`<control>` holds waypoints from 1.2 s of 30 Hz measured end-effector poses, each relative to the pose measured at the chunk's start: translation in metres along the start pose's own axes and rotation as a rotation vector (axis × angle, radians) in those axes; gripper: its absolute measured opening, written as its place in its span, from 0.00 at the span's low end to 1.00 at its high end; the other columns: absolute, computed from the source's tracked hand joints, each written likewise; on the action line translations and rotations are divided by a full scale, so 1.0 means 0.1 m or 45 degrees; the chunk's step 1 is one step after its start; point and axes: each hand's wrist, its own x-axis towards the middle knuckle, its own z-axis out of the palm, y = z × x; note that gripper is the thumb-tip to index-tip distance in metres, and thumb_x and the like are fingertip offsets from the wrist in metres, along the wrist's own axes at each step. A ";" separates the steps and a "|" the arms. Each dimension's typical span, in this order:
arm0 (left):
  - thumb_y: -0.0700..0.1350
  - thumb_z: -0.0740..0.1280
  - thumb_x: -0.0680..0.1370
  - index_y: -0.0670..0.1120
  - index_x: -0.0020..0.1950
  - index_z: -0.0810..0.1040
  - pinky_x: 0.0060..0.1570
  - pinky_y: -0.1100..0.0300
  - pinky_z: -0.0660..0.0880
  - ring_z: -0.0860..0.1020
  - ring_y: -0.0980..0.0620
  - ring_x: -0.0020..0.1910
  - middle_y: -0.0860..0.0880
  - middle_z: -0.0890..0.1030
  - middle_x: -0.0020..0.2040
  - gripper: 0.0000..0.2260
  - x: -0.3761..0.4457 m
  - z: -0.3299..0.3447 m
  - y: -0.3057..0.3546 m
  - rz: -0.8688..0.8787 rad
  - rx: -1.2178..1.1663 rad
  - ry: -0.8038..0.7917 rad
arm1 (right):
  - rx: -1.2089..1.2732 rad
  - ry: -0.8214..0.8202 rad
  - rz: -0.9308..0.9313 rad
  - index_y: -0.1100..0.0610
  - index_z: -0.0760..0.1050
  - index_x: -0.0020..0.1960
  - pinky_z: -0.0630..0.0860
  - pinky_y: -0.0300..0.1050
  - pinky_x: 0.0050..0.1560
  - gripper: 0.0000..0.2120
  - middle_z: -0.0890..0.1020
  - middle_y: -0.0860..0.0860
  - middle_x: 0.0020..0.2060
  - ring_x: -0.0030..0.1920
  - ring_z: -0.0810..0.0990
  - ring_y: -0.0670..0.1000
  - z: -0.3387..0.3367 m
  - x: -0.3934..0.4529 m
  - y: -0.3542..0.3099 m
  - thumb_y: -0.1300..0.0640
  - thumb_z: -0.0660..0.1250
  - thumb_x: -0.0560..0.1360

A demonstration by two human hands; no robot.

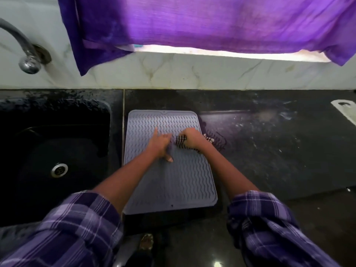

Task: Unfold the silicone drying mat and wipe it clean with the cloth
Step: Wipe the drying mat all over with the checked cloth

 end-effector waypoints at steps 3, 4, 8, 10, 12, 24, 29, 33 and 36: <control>0.61 0.74 0.66 0.42 0.78 0.54 0.74 0.45 0.35 0.59 0.47 0.77 0.44 0.63 0.76 0.50 -0.23 0.15 0.08 0.051 0.056 -0.036 | -0.095 0.163 0.006 0.58 0.76 0.62 0.73 0.52 0.64 0.16 0.78 0.61 0.59 0.63 0.75 0.60 0.21 -0.04 -0.05 0.63 0.61 0.75; 0.62 0.73 0.67 0.42 0.78 0.54 0.74 0.45 0.35 0.58 0.48 0.77 0.44 0.62 0.77 0.49 -0.30 0.20 0.11 0.060 0.107 -0.048 | -0.155 0.162 -0.010 0.57 0.75 0.64 0.71 0.53 0.66 0.17 0.76 0.60 0.61 0.64 0.72 0.59 0.32 -0.09 -0.06 0.64 0.60 0.77; 0.61 0.71 0.69 0.42 0.76 0.60 0.75 0.44 0.37 0.61 0.49 0.76 0.44 0.64 0.75 0.42 -0.38 0.16 0.17 0.014 0.143 -0.089 | -0.126 0.084 -0.028 0.57 0.73 0.67 0.69 0.51 0.68 0.20 0.74 0.59 0.65 0.67 0.71 0.58 0.49 -0.33 0.01 0.66 0.62 0.76; 0.61 0.71 0.69 0.42 0.75 0.61 0.75 0.43 0.38 0.62 0.49 0.75 0.44 0.66 0.74 0.41 -0.39 0.11 0.21 -0.001 0.198 -0.124 | -0.037 -0.045 -0.066 0.57 0.74 0.66 0.68 0.47 0.69 0.21 0.75 0.58 0.66 0.68 0.72 0.57 0.56 -0.62 0.07 0.65 0.65 0.74; 0.61 0.71 0.70 0.41 0.76 0.60 0.75 0.43 0.37 0.61 0.48 0.76 0.44 0.64 0.75 0.42 -0.39 0.08 0.25 -0.019 0.231 -0.132 | 0.019 -0.130 -0.096 0.59 0.77 0.64 0.66 0.43 0.69 0.20 0.76 0.56 0.66 0.67 0.73 0.55 0.66 -1.01 0.09 0.67 0.65 0.72; 0.59 0.71 0.71 0.43 0.75 0.60 0.75 0.41 0.38 0.63 0.49 0.75 0.45 0.64 0.75 0.40 -0.43 0.14 0.27 -0.087 0.250 -0.092 | -0.023 0.110 -0.006 0.57 0.78 0.62 0.72 0.50 0.66 0.19 0.80 0.59 0.60 0.62 0.77 0.59 0.61 -0.76 -0.10 0.67 0.65 0.72; 0.60 0.71 0.70 0.43 0.75 0.61 0.73 0.40 0.35 0.62 0.48 0.76 0.45 0.64 0.75 0.40 -0.39 0.18 0.23 -0.070 0.175 -0.088 | -0.042 -0.053 -0.054 0.57 0.73 0.67 0.66 0.48 0.70 0.22 0.76 0.57 0.66 0.67 0.72 0.58 0.83 -0.94 -0.02 0.65 0.65 0.73; 0.61 0.70 0.70 0.44 0.76 0.61 0.73 0.40 0.35 0.61 0.48 0.76 0.45 0.64 0.76 0.40 -0.40 0.18 0.21 -0.092 0.161 -0.070 | -0.064 -0.319 -0.116 0.56 0.72 0.68 0.65 0.50 0.73 0.22 0.73 0.56 0.69 0.69 0.70 0.56 0.97 -1.47 0.00 0.66 0.64 0.74; 0.61 0.71 0.70 0.43 0.76 0.60 0.73 0.41 0.35 0.61 0.48 0.76 0.45 0.63 0.76 0.41 -0.43 0.18 0.24 -0.111 0.166 -0.082 | -0.047 -0.265 -0.169 0.57 0.78 0.62 0.74 0.52 0.65 0.17 0.80 0.57 0.60 0.62 0.77 0.57 0.81 -1.51 -0.06 0.65 0.64 0.74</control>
